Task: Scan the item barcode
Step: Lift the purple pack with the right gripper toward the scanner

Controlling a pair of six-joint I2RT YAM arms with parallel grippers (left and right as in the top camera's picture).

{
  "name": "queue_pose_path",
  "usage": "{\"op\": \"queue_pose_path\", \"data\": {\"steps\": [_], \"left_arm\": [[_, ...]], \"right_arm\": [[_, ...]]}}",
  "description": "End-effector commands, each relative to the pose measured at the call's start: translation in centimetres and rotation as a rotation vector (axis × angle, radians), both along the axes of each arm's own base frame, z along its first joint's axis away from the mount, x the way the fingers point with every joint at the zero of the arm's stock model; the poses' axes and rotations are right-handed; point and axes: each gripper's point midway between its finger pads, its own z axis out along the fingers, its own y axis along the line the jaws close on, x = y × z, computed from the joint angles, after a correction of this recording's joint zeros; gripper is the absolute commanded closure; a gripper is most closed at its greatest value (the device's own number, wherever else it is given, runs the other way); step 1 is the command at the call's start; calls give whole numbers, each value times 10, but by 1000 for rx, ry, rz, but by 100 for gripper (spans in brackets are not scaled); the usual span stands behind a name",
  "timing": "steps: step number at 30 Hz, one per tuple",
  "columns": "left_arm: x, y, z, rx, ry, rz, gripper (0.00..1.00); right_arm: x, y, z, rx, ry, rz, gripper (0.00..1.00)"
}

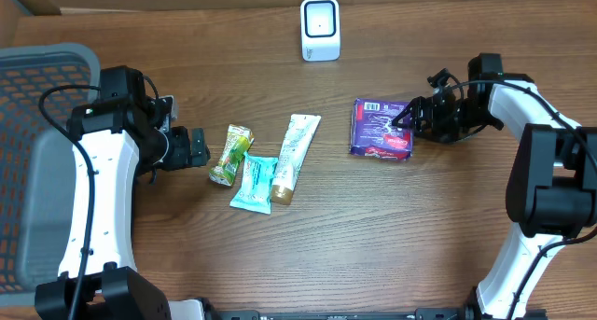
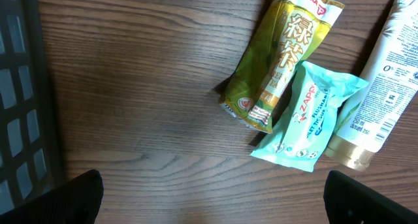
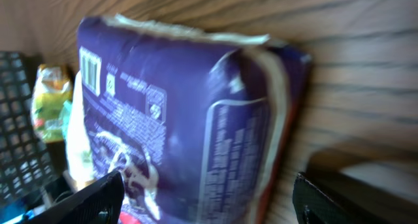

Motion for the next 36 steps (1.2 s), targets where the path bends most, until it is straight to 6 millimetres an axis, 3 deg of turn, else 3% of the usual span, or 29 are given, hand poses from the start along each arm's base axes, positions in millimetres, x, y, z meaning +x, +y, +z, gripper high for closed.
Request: {"op": "queue_pose_path", "data": {"steps": [1, 9, 14, 16, 22, 29, 36], "left_arm": [[3, -1, 1, -13, -8, -14, 0], [3, -1, 1, -13, -8, -14, 0], [3, -1, 1, -13, -8, -14, 0], [3, -1, 1, -13, -8, -14, 1], [3, -1, 1, -13, -8, -14, 0], [3, -1, 1, -13, -8, -14, 1], [3, -1, 1, -13, -8, -14, 0]], "right_arm": [[-3, 11, 0, 73, -10, 31, 17], [-3, 11, -24, 78, 37, 13, 28], [-4, 12, -25, 89, 59, 0, 44], [-3, 13, -24, 102, 60, -4, 57], [-2, 15, -14, 126, 57, -4, 82], [7, 12, 28, 99, 42, 0, 90], [15, 1, 109, -26, -75, 5, 96]]}}
